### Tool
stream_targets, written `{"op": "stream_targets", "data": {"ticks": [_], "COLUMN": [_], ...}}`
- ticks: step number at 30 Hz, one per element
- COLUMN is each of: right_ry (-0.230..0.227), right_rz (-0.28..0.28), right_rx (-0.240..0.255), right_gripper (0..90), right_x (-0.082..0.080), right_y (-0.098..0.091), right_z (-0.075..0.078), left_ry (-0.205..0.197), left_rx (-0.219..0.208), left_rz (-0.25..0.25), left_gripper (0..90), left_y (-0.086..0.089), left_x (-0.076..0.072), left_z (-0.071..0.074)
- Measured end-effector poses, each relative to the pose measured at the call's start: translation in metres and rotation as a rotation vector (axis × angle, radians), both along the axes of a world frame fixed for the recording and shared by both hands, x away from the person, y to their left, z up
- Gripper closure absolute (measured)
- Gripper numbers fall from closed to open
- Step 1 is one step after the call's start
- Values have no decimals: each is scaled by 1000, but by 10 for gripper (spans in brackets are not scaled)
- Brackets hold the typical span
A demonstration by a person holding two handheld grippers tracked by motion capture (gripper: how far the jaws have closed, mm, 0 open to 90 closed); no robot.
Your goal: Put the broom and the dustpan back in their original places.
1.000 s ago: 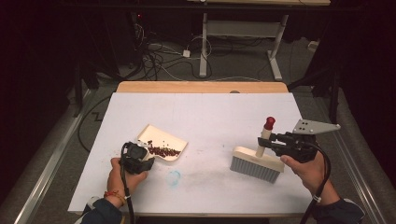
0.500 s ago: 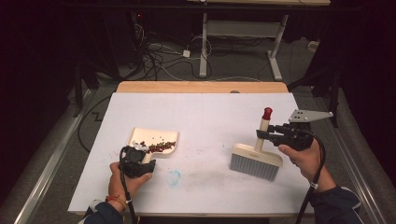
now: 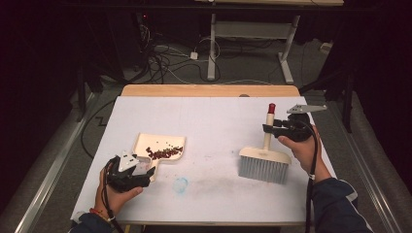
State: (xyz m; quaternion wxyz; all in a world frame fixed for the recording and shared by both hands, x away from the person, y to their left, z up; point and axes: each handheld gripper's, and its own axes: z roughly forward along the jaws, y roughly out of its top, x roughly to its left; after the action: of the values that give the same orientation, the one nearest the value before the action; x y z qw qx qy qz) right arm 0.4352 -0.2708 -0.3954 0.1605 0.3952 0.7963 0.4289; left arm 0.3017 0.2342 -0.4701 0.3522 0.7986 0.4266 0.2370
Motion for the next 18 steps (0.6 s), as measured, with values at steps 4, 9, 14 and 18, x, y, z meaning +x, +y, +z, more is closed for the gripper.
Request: {"op": "stream_targets", "data": {"ticks": [4, 9, 14, 18], "right_ry": [28, 58, 43, -36], "right_rz": [-18, -53, -113, -175], "right_rx": [2, -40, -114, -158], "right_gripper": [571, 565, 533, 518], "right_x": [13, 31, 46, 45], "right_y": [3, 14, 30, 40], "right_z": [-9, -19, -28, -23], "left_ry": [-34, -52, -57, -69], "left_rx": [16, 51, 60, 61], "left_rz": [-41, -96, -144, -141], "left_gripper": [215, 214, 203, 195], "left_y": [-3, -15, -24, -27], "left_x": [-10, -15, -16, -18], "left_z": [2, 1, 1, 0]}}
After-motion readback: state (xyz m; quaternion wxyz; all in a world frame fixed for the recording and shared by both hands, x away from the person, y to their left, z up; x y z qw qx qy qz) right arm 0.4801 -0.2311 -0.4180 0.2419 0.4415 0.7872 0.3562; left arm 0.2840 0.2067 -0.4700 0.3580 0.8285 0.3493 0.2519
